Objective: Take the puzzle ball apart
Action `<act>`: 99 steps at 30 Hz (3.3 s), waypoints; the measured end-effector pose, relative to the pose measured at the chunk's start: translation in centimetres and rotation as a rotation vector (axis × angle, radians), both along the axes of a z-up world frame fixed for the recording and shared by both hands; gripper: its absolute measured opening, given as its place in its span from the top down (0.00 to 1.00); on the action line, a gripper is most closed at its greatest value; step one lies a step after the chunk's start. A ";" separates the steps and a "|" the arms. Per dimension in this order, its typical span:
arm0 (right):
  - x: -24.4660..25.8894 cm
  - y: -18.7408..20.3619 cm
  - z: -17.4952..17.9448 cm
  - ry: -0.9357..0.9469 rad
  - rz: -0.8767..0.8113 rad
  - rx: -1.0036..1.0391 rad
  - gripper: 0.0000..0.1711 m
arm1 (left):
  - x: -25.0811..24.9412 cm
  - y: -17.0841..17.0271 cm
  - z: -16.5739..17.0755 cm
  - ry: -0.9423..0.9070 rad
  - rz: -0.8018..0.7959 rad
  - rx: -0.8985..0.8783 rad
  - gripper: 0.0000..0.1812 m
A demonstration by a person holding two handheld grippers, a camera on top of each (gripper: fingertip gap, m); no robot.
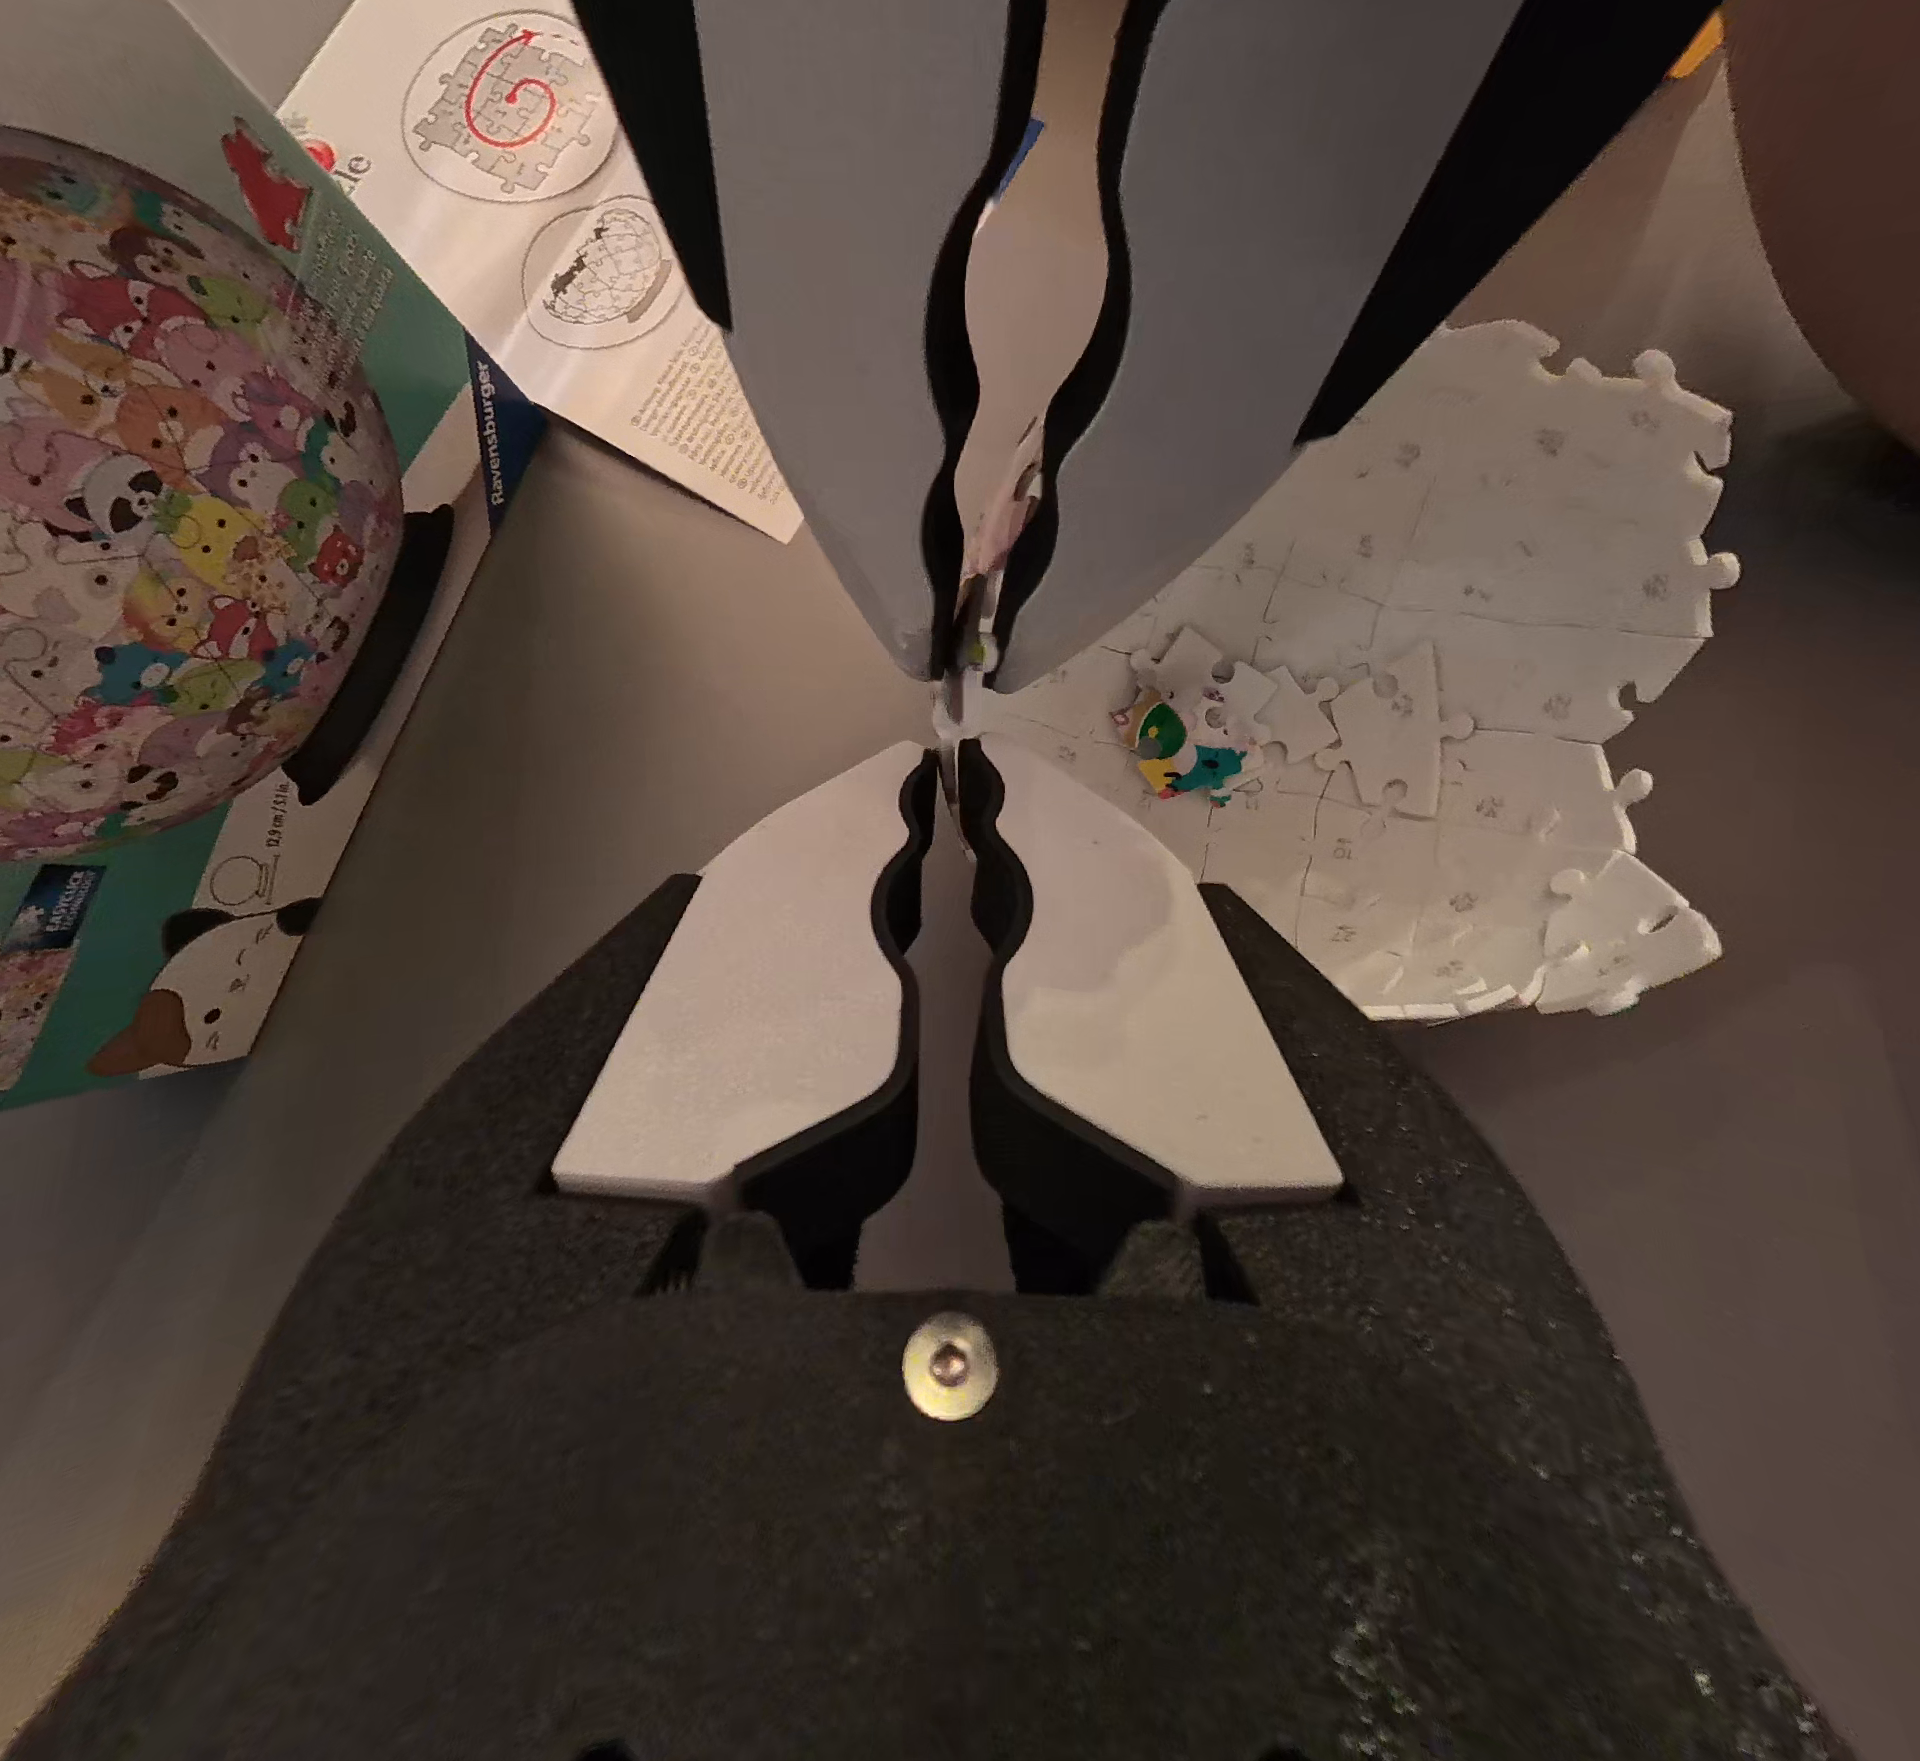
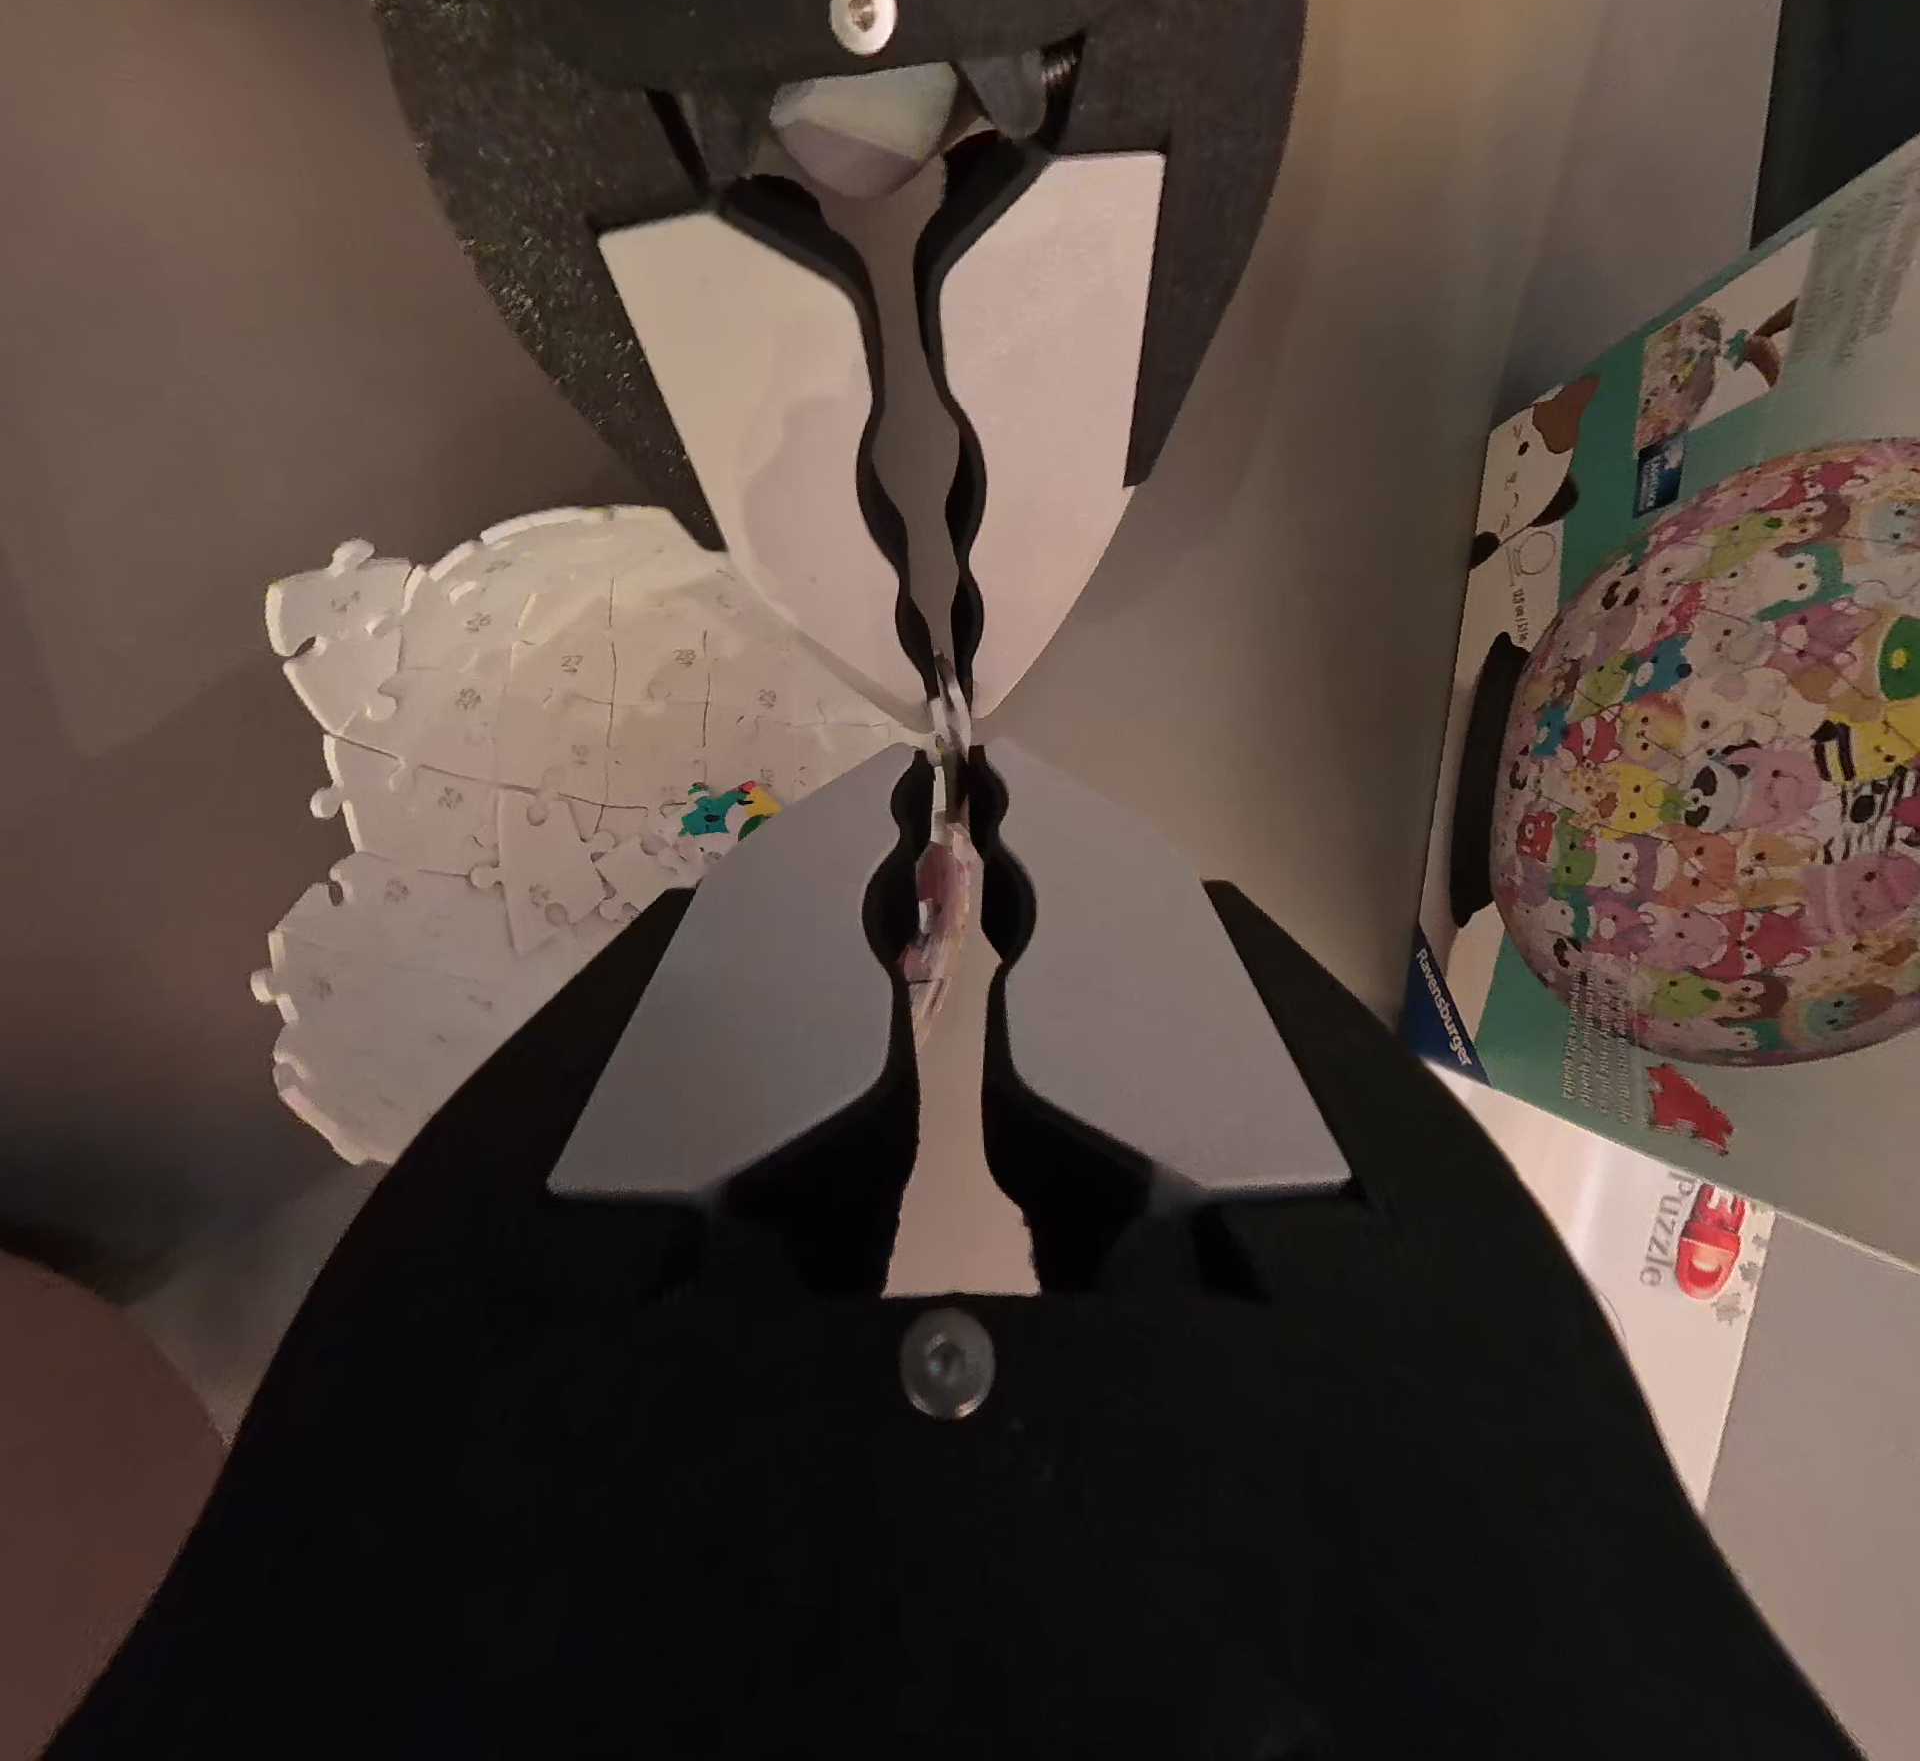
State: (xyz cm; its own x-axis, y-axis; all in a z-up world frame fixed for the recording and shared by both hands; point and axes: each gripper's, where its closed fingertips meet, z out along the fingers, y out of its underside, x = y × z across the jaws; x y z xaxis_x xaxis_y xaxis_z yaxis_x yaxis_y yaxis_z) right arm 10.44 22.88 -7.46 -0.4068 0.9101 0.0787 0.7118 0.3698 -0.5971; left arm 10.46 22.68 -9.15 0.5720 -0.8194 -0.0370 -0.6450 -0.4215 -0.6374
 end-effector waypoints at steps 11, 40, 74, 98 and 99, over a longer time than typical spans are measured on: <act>0.1 -0.2 0.7 0.027 -0.004 -0.021 0.96 | -0.5 0.5 0.4 -0.004 0.018 0.028 0.98; 2.2 1.0 -0.8 -0.084 -0.087 -0.016 0.94 | 1.3 1.4 1.7 0.019 -0.067 0.134 0.98; 2.4 0.4 -0.7 -0.047 -0.021 -0.007 0.95 | 0.9 1.0 2.3 -0.127 -0.106 -0.134 0.98; 1.6 -0.4 -0.7 0.011 0.023 0.091 0.97 | -0.1 -0.5 1.8 -0.164 0.099 -0.460 0.99; 1.5 -0.6 -0.7 0.008 0.027 0.098 0.97 | -0.2 -0.7 1.8 -0.172 0.116 -0.499 0.99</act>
State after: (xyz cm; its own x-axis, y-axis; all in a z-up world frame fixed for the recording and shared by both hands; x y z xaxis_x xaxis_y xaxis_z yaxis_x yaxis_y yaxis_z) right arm 11.98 22.33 -8.11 -0.4303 0.8865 0.1703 0.6963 0.4460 -0.5624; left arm 10.26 22.00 -7.31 0.6231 -0.6449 0.4427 -0.4801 -0.7621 -0.4344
